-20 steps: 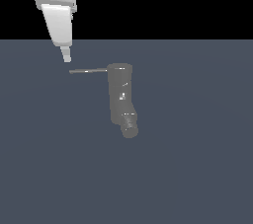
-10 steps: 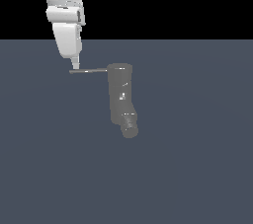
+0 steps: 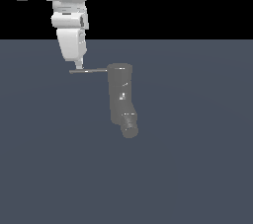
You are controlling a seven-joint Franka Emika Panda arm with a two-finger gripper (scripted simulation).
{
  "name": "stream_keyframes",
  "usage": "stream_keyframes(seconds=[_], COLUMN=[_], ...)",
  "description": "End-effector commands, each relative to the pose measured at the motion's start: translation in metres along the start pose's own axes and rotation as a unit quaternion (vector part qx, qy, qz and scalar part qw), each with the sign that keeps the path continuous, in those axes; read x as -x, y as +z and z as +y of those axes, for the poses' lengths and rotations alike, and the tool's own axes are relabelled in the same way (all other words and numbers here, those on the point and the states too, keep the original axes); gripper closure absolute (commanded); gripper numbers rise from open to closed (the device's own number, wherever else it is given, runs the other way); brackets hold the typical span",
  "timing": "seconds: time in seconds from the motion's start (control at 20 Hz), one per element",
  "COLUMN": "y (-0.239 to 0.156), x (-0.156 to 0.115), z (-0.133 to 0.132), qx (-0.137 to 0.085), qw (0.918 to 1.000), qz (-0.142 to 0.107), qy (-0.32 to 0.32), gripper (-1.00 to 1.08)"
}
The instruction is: Turn on the faucet by rotating a designated handle.
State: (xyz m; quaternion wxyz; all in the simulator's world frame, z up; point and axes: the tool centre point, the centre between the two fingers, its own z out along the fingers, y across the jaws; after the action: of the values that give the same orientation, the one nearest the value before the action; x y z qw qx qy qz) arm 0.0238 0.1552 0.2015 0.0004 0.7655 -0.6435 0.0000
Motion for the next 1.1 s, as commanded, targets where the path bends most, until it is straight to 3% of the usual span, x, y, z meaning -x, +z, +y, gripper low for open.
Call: stream_keyframes(seconds=[0.0,1.05], y=[0.000,0.000], x=[0.000,-0.001], z=[-0.001,0.055], qx=[0.000,0.000], qw=[1.0000,1.0000], qz=[0.000,0.000], qy=[0.001,0.001], gripper=[1.08,1.08])
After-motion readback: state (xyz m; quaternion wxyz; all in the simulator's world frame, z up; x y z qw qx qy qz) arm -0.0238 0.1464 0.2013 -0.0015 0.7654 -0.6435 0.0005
